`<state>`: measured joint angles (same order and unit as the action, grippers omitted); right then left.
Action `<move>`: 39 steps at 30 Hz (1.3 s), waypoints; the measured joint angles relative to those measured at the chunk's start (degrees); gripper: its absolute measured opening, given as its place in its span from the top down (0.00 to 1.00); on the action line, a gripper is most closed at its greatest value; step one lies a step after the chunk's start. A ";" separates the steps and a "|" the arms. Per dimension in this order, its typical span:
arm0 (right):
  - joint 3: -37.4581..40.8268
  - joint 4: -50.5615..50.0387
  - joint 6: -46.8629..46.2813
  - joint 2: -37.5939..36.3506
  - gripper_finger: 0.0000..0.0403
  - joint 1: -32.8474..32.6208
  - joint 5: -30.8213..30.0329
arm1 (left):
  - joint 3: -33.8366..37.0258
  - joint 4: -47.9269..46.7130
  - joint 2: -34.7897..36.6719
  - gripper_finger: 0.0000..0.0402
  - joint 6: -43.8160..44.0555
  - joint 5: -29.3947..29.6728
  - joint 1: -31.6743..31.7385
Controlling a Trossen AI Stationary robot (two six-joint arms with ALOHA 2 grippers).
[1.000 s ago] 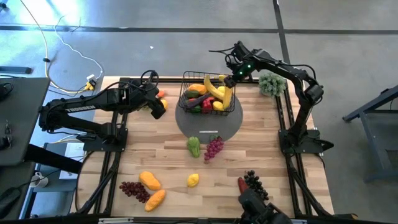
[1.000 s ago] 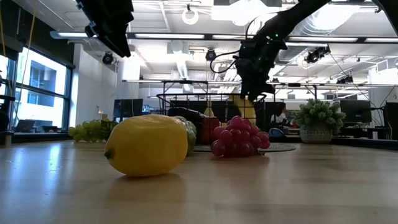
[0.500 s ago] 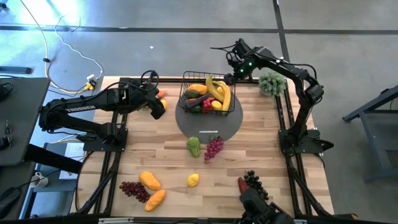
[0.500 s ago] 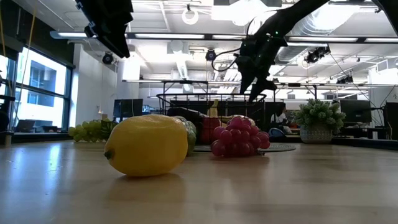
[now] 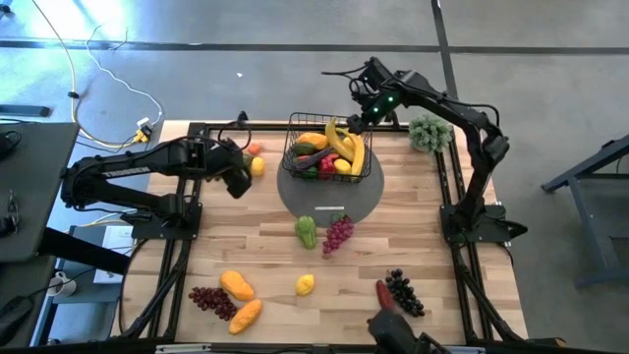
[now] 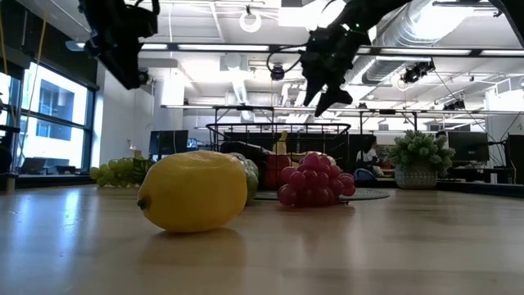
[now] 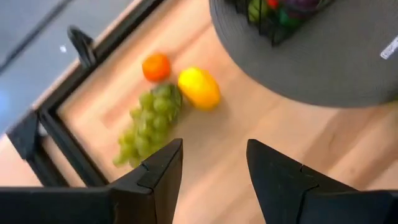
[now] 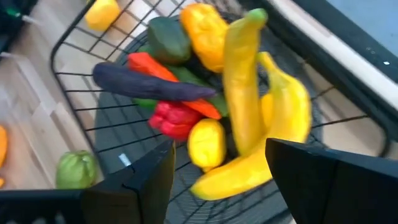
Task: Build produce basket
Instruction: Put the yellow mango into the wire basket
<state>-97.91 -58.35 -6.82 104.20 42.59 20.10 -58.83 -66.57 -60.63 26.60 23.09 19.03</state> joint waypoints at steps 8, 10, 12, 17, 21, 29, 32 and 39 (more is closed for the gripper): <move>-2.01 -2.65 -3.66 0.00 0.43 -4.69 -0.01 | 0.00 -2.08 2.13 0.58 7.31 -8.63 -5.49; -2.70 -3.33 -4.17 0.00 0.43 -6.03 -0.03 | 0.00 -2.22 2.61 0.58 7.90 -10.44 -7.45; -3.11 -3.61 -5.21 -0.02 0.43 -7.37 -0.09 | 0.00 -2.24 3.03 0.58 9.15 -12.47 -9.35; -3.28 -3.99 -7.94 -0.02 0.43 -10.95 -0.14 | 0.00 -2.23 3.09 0.58 12.21 -18.82 -13.82; -3.28 -4.22 -9.58 -0.02 0.43 -14.11 -0.48 | 0.00 -2.23 3.08 0.58 12.57 -25.07 -17.40; -3.28 -5.53 -13.24 -0.02 0.43 -21.43 -6.48 | 0.00 -2.25 3.07 0.53 16.86 -27.69 -26.44; -3.28 -6.11 -14.90 -0.02 0.43 -24.33 -8.54 | 0.00 -2.25 2.77 0.48 18.47 -27.75 -29.84; -3.28 -6.86 -19.71 -0.02 0.43 -30.63 -13.67 | 0.02 -3.47 0.69 0.35 21.71 -28.87 -36.67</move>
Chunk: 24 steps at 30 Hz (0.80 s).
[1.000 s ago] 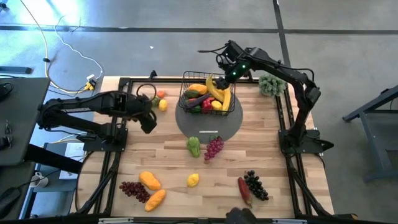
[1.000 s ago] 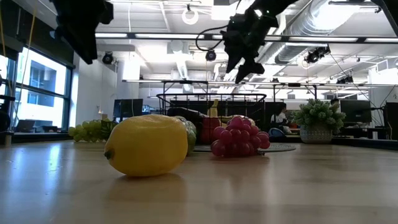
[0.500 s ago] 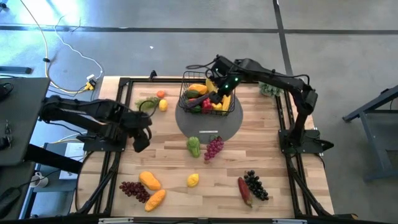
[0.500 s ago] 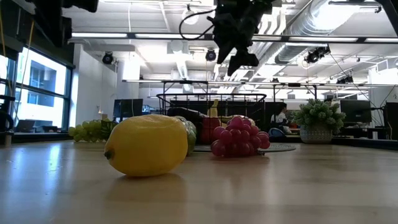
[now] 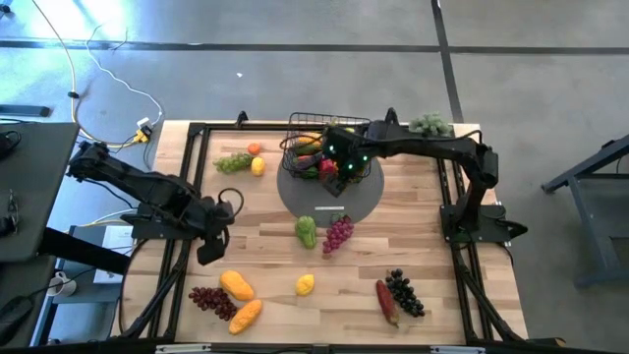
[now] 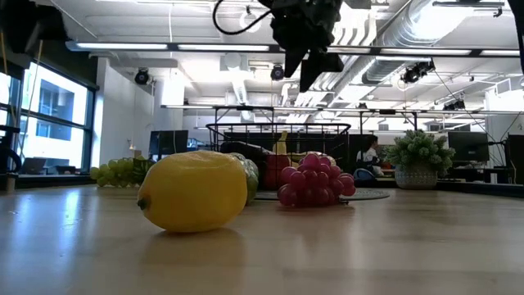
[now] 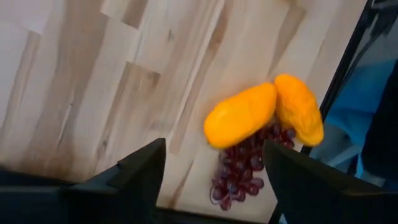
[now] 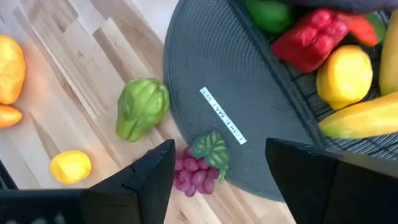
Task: Build produce basket
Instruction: Put the yellow mango into the wire basket
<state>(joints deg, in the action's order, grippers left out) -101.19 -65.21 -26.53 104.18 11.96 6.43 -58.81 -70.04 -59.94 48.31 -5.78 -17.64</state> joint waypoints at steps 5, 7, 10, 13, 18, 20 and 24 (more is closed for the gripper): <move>0.00 -0.39 -2.64 -0.02 0.43 -4.05 -2.09 | 0.00 0.16 -1.89 0.30 -0.93 0.48 -4.06; 0.00 -0.46 -3.67 -0.02 0.43 -5.37 -2.88 | 0.00 0.88 -2.63 0.30 -2.18 0.58 -5.73; 0.00 -0.83 -5.32 -0.08 0.43 -7.11 -4.01 | 0.00 2.32 -3.76 0.31 -2.45 1.58 -8.80; 0.00 -1.41 -7.12 -0.82 0.43 -8.75 -5.66 | 0.00 4.92 -4.73 0.31 -2.91 3.13 -12.81; 0.00 -2.45 -9.52 -2.86 0.43 -11.35 -9.07 | 0.00 9.59 -7.14 0.31 -4.58 6.60 -19.62; 0.00 -2.53 -10.03 -3.54 0.43 -12.06 -9.55 | 0.00 11.44 -8.52 0.31 -5.94 7.98 -21.63; 0.00 -2.64 -11.16 -4.21 0.43 -13.15 -9.90 | 0.00 14.07 -11.42 0.31 -10.02 10.20 -23.86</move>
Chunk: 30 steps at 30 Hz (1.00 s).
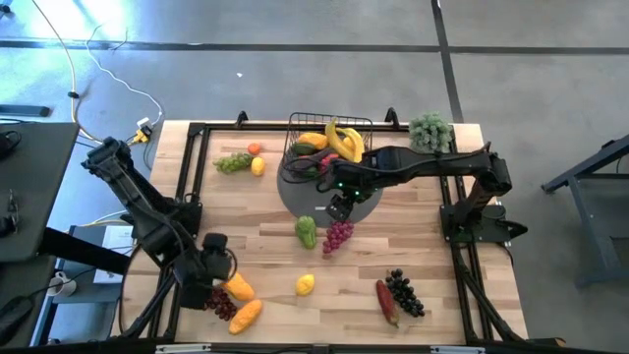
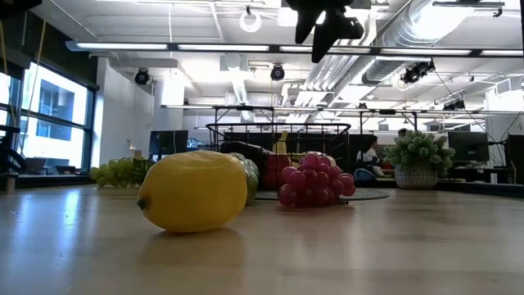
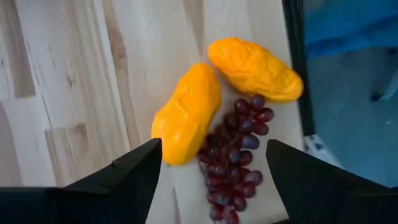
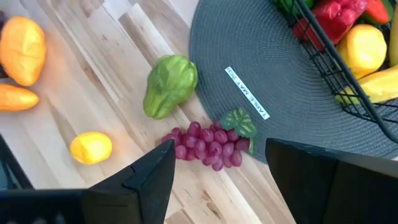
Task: Build produce basket
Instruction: Put the yellow mango into the wire basket
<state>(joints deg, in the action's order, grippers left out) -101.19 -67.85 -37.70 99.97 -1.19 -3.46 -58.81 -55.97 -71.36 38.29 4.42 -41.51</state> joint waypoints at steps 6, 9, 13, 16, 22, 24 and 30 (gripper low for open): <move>0.00 0.17 -1.51 0.00 0.43 -0.95 -0.02 | 0.04 2.96 -5.35 0.31 -4.23 0.71 0.36; 0.00 0.25 -2.46 0.00 0.43 -1.20 -0.22 | 0.02 6.04 -8.17 0.31 -7.76 0.54 0.96; 0.02 0.35 -2.58 0.02 0.43 -1.25 -0.37 | 0.00 8.76 -11.46 0.31 -11.66 0.29 1.27; 0.02 0.39 -2.60 0.02 0.43 -1.22 -0.37 | 0.00 10.14 -14.15 0.31 -13.47 -1.40 1.99; 0.02 0.38 -2.49 0.04 0.43 -1.25 -0.40 | 0.02 11.32 -18.19 0.31 -15.59 -2.50 2.69; 0.02 0.39 -2.47 0.04 0.43 -1.25 -0.42 | 0.00 11.47 -19.17 0.31 -15.64 -2.70 2.92; 0.02 0.39 -2.40 0.04 0.43 -1.25 -0.46 | 0.00 11.24 -21.76 0.31 -17.71 -2.74 2.98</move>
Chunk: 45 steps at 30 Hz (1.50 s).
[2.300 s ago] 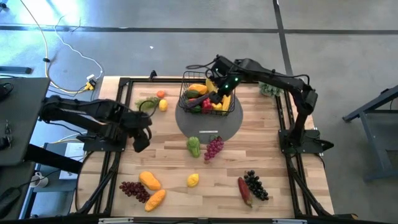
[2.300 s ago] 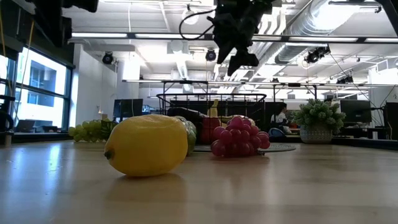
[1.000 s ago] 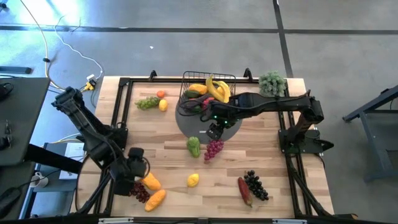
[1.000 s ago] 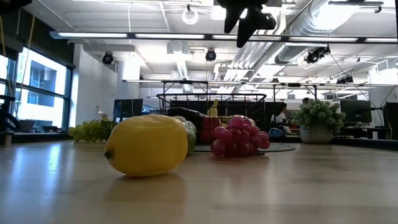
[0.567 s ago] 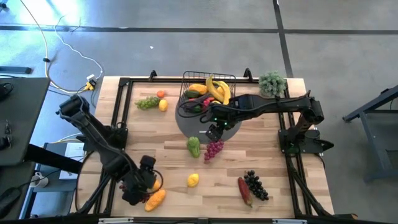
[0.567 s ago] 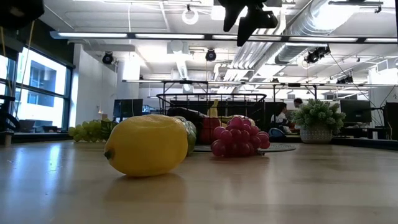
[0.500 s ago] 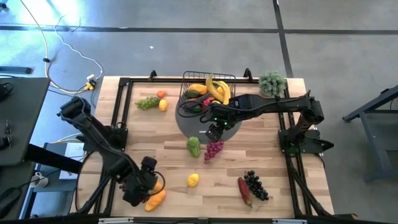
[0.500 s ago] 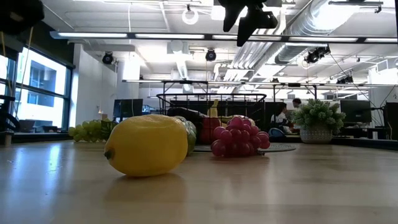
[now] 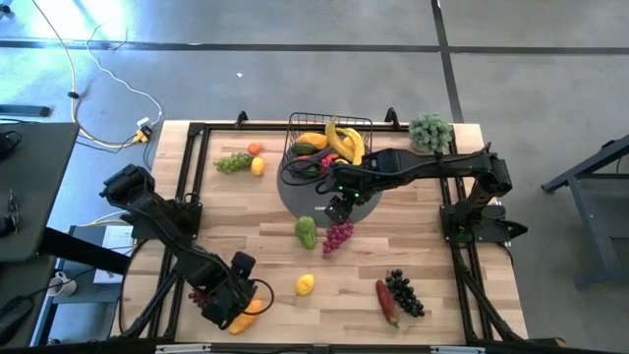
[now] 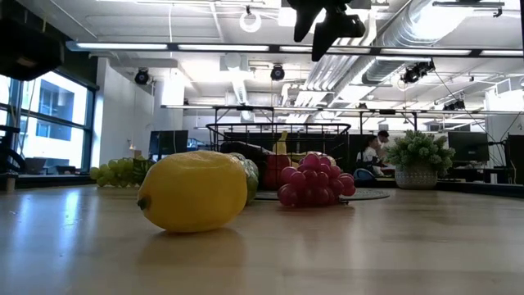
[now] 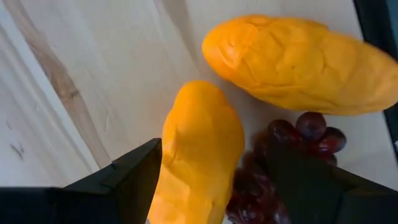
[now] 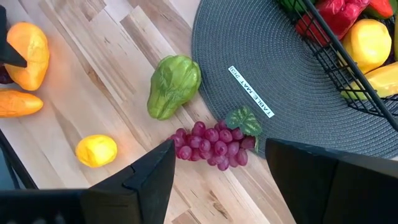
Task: Build produce basket
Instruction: Put the yellow mango into the wire basket
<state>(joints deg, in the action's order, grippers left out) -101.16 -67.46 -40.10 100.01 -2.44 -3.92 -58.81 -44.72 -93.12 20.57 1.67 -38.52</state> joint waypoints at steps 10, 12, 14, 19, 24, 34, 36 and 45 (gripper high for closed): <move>0.00 -0.01 0.02 0.01 0.43 0.00 -0.04 | 0.00 -0.10 -5.25 0.31 -0.85 -1.46 1.60; 0.00 -0.02 0.02 0.00 0.43 0.00 -0.02 | 0.00 -0.22 -5.88 0.31 -0.87 -1.46 1.85; 0.00 -0.09 0.02 0.02 0.43 0.00 -0.02 | 0.00 -0.50 -6.08 0.33 -0.87 -1.20 1.92; 0.00 -0.26 0.70 0.02 0.43 0.00 -0.08 | 0.00 -0.55 -6.08 0.47 -1.60 -1.03 1.90; 0.00 -0.48 1.53 0.02 0.43 0.02 -2.10 | 0.00 -0.75 -6.08 0.57 -2.19 -1.05 2.53; 0.00 -0.48 4.12 0.02 0.43 1.76 -6.15 | 0.02 -5.85 -1.96 0.57 -3.14 1.86 8.35; 0.00 -0.48 4.59 0.00 0.43 2.49 -6.59 | 0.02 -6.20 -0.36 0.57 -4.09 2.80 10.27; 0.02 -0.07 9.17 -0.04 0.43 7.62 -6.97 | 0.00 -6.31 7.79 0.57 -11.51 8.16 22.59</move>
<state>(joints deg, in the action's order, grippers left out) -101.14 -67.53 -30.92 99.96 5.18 -10.90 -58.81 -51.04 -85.33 9.06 9.83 -15.93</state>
